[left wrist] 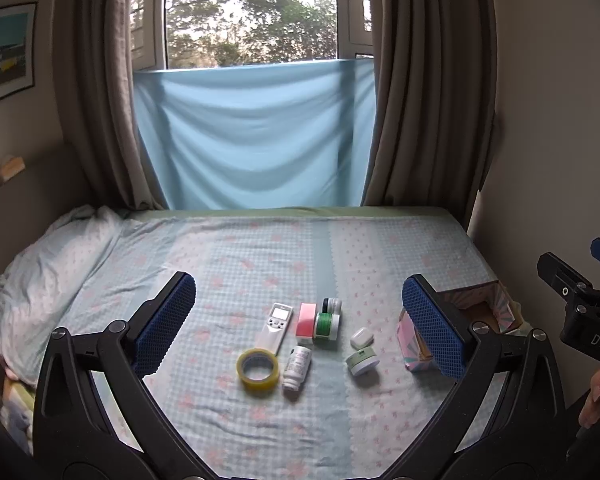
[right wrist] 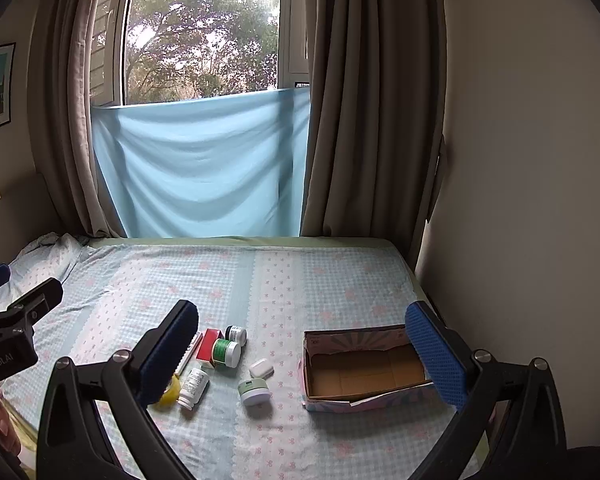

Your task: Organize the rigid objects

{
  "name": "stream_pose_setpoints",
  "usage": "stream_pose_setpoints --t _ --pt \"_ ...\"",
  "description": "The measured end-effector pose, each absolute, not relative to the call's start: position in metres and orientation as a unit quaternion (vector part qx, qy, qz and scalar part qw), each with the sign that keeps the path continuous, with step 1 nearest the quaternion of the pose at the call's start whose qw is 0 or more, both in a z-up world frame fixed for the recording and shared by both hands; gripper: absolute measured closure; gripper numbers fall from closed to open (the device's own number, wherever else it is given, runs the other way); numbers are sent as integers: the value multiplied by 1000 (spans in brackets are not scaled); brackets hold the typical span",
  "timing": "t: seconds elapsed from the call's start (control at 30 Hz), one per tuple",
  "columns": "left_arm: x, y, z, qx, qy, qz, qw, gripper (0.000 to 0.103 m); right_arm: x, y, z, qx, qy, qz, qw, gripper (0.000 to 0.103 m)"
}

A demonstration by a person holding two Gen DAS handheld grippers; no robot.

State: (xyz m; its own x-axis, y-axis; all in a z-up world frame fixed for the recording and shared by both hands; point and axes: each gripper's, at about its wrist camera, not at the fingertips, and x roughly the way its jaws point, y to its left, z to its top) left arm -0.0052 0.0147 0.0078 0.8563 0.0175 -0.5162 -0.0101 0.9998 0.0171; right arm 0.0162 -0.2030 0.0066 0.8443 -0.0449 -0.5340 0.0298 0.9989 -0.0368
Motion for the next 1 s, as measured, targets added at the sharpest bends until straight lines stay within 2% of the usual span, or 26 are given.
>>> stream_pose_setpoints --t 1.0 --pt "-10 16 8 4 265 19 964 0 9 -205 5 -5 268 -14 963 0"
